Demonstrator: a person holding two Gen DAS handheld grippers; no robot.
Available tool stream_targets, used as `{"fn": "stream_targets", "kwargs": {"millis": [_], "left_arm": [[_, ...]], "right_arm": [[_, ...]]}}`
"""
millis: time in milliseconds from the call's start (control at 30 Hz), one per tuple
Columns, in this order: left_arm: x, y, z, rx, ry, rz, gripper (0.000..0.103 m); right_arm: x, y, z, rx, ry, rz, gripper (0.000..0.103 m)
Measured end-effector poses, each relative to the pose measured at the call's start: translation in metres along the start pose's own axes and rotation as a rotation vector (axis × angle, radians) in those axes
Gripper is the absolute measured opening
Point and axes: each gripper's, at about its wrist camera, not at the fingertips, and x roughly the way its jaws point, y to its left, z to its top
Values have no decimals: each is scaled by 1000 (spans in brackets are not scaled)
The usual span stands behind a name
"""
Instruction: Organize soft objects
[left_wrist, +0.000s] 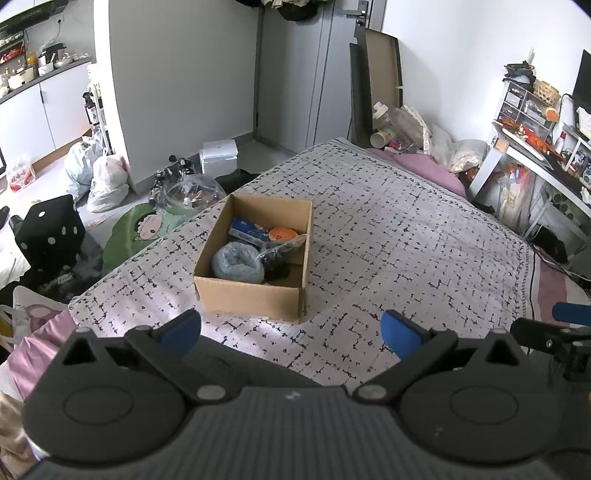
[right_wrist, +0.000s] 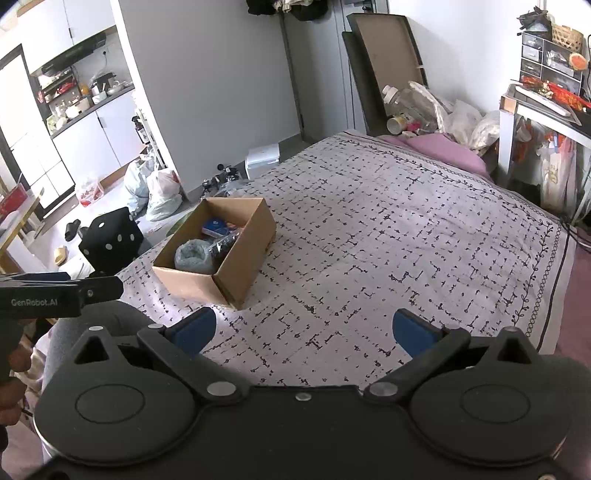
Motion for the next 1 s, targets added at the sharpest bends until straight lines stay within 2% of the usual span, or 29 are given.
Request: {"fn": "stream_targets", "kwargs": {"millis": [1000], "left_arm": [[-4, -1, -1, 9, -19, -1, 103]], "right_arm": [[-1, -3, -3, 21, 4, -3, 103]]}}
